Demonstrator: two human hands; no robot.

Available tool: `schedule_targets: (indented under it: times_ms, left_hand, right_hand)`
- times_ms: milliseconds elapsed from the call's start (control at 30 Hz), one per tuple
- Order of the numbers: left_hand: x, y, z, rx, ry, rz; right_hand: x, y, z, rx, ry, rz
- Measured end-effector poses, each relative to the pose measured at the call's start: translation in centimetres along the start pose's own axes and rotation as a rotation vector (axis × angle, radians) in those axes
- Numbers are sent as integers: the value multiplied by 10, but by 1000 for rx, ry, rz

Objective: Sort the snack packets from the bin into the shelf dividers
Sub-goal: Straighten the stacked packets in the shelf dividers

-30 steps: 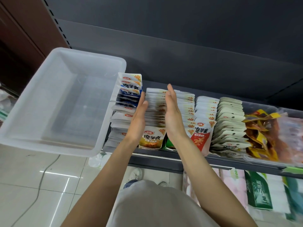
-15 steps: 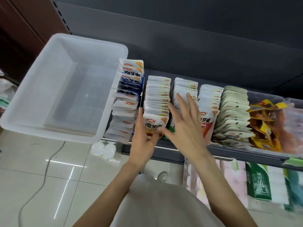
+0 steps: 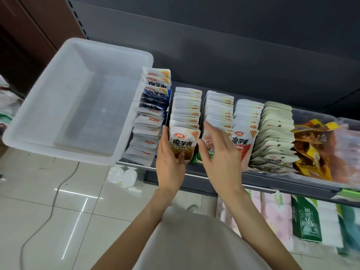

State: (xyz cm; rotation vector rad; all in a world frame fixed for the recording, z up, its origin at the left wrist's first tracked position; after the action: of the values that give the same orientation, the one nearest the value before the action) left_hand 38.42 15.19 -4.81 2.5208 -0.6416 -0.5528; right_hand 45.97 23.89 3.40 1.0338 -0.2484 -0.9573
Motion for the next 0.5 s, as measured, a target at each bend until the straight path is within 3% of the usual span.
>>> schedule_targets:
  times_ms: [133,233,333,500]
  left_hand:
    - [0,4,6,94,49,72]
    - [1,7,12,137,42,83]
    - [2,6,13,153,49,89]
    - [1,9,13,201,85,61]
  right_hand:
    - [19,-3,-6,-146,-229,341]
    - [27,-20,-7,-63,-239,495]
    - [33,-33,-5,-101,-298,565]
    - [32,-38,-4,-186,-331,511]
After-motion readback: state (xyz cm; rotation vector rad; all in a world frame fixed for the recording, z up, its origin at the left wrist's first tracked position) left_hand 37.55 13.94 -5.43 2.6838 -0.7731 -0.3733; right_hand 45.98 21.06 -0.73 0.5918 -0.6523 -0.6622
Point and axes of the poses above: each hand's wrist, its own x-axis away from the middle knuckle, its own y-axis out of the back of the hand, z = x × y, the point moved 2 cm from there along -x, towards the middle knuckle, and after that the axes turned 14 degrees about -y, right-handed, at the moved point
